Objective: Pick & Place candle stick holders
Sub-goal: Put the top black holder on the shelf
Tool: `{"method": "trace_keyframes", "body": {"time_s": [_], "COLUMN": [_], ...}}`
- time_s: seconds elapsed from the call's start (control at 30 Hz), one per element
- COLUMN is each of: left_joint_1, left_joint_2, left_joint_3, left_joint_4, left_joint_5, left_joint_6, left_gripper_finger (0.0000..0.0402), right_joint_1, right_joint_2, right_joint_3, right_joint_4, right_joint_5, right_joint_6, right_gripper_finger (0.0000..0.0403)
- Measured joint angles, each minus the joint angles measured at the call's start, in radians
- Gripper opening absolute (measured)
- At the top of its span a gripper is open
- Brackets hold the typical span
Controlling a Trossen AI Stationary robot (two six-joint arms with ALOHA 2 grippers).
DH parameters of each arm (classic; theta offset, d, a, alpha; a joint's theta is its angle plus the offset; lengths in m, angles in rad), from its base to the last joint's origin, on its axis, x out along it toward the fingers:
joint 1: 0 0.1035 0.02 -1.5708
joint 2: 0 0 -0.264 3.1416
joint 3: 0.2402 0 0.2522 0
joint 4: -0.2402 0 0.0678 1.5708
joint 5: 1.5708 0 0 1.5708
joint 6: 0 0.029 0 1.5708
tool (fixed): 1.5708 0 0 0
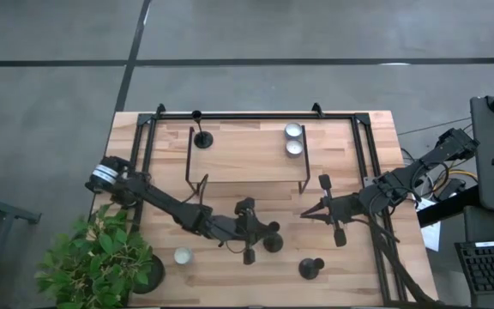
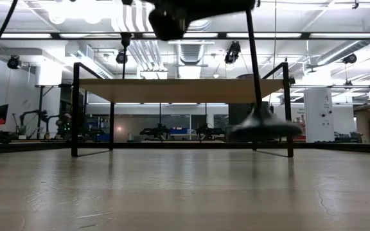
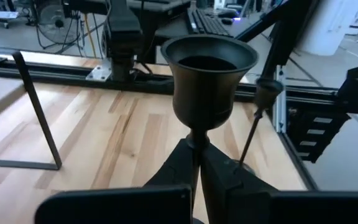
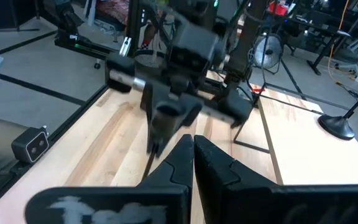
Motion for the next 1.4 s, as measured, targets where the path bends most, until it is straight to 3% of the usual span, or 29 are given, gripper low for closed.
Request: {"method": "trace_keyframes", "body": {"time_s": [0.33,0.97,1.23,1.4], "left_joint_1": [-0.016,0.004,0.077,0.12], "left_joint_2": [-0.218,-0.664,-0.753,-0.775], "left_joint_3": [-0.002,-0.003,-0.004,-0.03], "left_joint_4": [-0.236,-0.769,-1.003,-1.045], "left_joint_5": [-0.055,-0.576,-0.63,-0.629], "left_joint_6": [0.007,0.034,-0.133,-0.159], "left_gripper_finger": [0.0003,0.0005,0.0005,0.0003], "right_joint_1": [0.0,-0.001,-0.001,-0.001], "right_joint_2": [0.0,0.0,0.0,0.0], "right_joint_3": [0.0,0.0,0.0,0.0], "right_joint_4": [0.001,0.002,0.002,0.002], "right_joint_5": [0.0,0.0,0.0,0.0], "right_joint_6": [0.0,0.0,0.0,0.0], "right_gripper_finger": [0.0008,0.0008,0.0008,0.0008]}}
